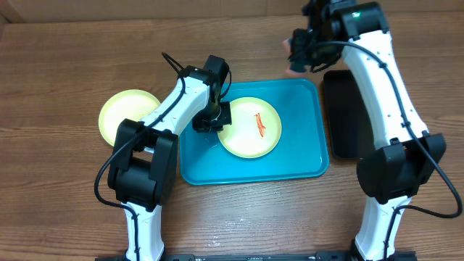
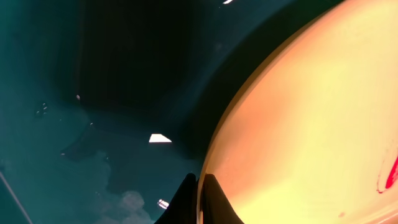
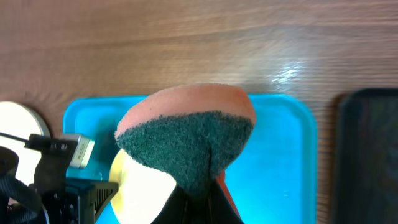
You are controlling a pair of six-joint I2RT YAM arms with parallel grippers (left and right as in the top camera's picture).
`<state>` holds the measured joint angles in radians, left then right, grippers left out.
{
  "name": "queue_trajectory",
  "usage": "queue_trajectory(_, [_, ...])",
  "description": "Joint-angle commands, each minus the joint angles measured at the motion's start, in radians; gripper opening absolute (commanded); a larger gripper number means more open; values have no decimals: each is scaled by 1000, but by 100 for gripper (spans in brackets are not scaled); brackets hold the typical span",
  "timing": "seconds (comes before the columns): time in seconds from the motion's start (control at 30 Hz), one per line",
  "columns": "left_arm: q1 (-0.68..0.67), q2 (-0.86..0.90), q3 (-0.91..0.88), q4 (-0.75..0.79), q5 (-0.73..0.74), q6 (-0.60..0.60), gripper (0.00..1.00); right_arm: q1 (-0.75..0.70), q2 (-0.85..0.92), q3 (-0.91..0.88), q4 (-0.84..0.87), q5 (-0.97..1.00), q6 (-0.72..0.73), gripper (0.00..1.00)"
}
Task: Clean dirty plates on tray and stack at the side
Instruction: 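Scrub the second yellow plate with the sponge in the right gripper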
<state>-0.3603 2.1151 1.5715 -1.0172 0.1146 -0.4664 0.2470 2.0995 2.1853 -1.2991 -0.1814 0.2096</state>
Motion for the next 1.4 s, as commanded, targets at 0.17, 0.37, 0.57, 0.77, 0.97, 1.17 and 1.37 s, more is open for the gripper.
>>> queue_trajectory(0.17, [27, -32, 11, 26, -47, -47, 4, 122, 5, -194, 89, -15, 92, 4])
queue_trajectory(0.37, [50, -32, 11, 26, -44, -47, 4, 166, 5, -348, 207, -36, 140, 4])
queue_trajectory(0.57, [50, -32, 11, 23, -28, -15, 4, 166, 19, -458, 323, -58, 139, 4])
queue_trajectory(0.77, [50, -32, 11, 20, 17, 30, 4, 166, 91, -463, 326, -60, 131, 4])
queue_trajectory(0.97, [50, -32, 11, 19, 21, 45, 4, 166, 167, -463, 331, -77, 127, 4])
queue_trajectory(1.17, [50, -32, 11, 23, 45, 44, 4, 182, 186, -463, 387, -216, 127, 4])
queue_trajectory(1.37, [50, -32, 11, 17, 70, 45, 4, 230, 219, -463, 405, -335, 100, 4])
